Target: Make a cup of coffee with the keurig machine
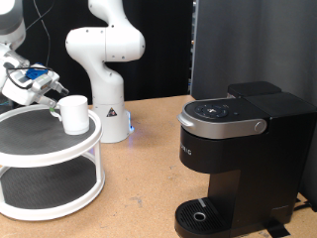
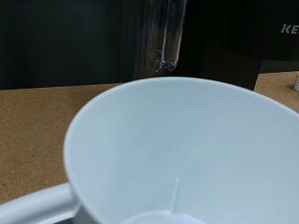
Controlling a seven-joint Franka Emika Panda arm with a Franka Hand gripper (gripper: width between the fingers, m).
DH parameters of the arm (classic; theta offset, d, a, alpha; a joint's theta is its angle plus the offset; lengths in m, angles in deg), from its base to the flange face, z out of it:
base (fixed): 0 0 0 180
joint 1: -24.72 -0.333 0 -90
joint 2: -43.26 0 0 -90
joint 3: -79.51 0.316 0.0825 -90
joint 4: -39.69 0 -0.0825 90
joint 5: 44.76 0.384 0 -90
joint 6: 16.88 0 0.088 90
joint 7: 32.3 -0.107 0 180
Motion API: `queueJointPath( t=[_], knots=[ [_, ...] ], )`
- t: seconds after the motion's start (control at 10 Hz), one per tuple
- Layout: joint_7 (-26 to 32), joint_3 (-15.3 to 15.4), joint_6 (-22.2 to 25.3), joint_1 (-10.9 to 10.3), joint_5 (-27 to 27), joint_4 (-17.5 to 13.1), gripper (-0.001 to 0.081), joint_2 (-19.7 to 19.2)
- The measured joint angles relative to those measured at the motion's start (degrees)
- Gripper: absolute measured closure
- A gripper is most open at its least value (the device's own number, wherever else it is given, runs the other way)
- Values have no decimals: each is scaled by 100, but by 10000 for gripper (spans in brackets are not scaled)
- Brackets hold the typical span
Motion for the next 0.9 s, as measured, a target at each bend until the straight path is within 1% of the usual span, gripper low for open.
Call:
queueJointPath(
  t=[0.3, 0.7, 0.9],
  knots=[
    [0, 7, -45, -103, 102, 2, 5, -89],
    [11, 30, -382, -168, 88, 109, 5, -113],
    [132, 29, -582, -193, 43, 191, 5, -176]
  ],
)
